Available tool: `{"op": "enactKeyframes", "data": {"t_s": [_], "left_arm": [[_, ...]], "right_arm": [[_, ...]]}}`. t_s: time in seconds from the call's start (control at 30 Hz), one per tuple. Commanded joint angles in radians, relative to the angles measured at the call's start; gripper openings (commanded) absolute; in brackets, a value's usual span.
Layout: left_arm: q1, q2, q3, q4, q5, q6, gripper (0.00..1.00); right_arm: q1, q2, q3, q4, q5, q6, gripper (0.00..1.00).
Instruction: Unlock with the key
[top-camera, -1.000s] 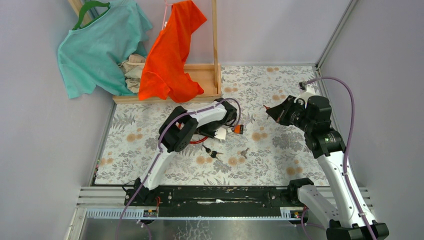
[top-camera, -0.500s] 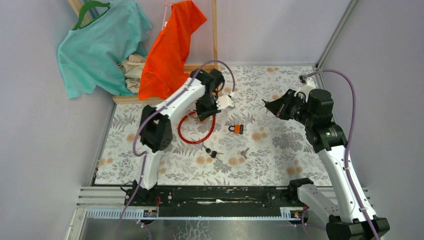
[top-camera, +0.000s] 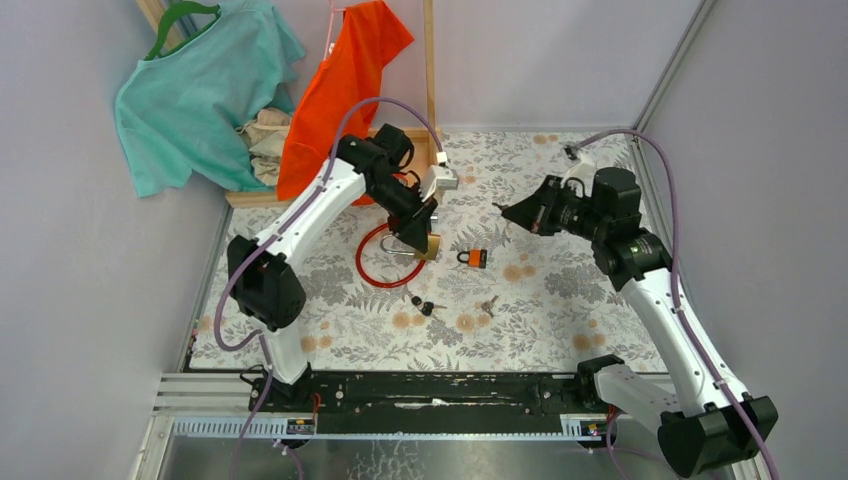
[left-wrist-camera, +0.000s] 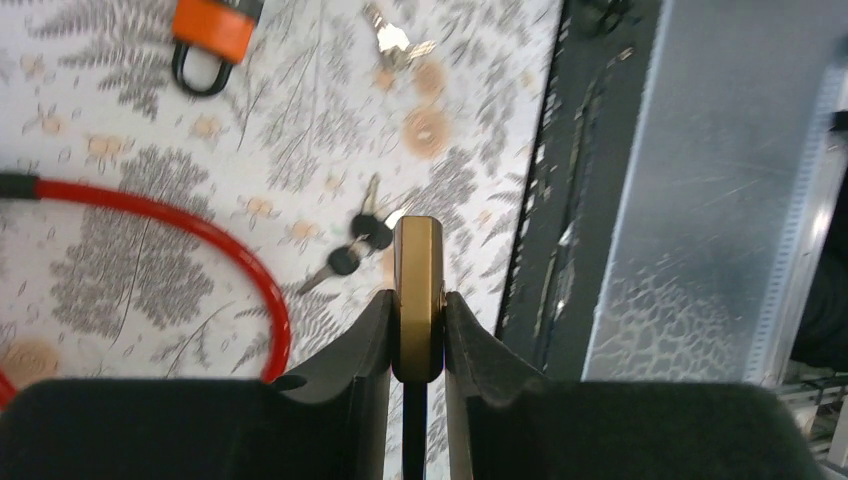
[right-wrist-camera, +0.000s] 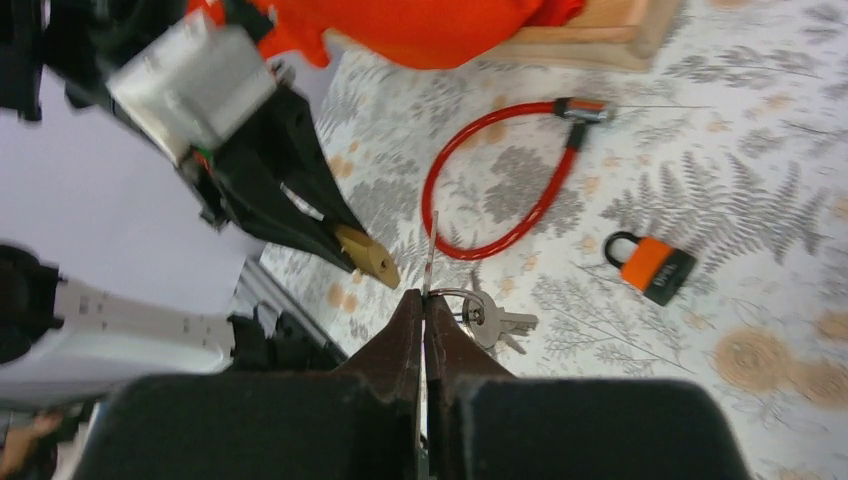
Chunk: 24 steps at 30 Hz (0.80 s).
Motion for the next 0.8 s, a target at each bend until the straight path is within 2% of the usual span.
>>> {"op": "enactKeyframes", "data": {"t_s": [0.0, 0.1, 0.27, 0.47, 0.77], "left_arm": [[0.021, -0.075, 0.022, 0.106, 0.266, -0.077, 0.0], [0.051, -0.067, 0.056, 0.065, 0.349, -0.042, 0.0], [0.061, -0.059, 0.093, -0.14, 0.432, 0.233, 0.0], [0.061, -0.125, -0.032, -0.141, 0.469, 0.483, 0.0], [0.061, -0.132, -0.051, -0.141, 0.572, 0.633, 0.0]], "right_arm": [[0.093, -0.038, -0.038, 0.16, -0.092, -0.068, 0.0], [0.12, -0.069, -0.101, 0.264, -0.169, -0.075, 0.0], [0.128, -0.104, -0.15, 0.334, -0.287, -0.102, 0.0], [0.181, -0.124, -0.163, 0.308, -0.288, -0.181, 0.0], [0.225, -0.161, -0.202, 0.292, -0.271, -0.267, 0.0]]}}
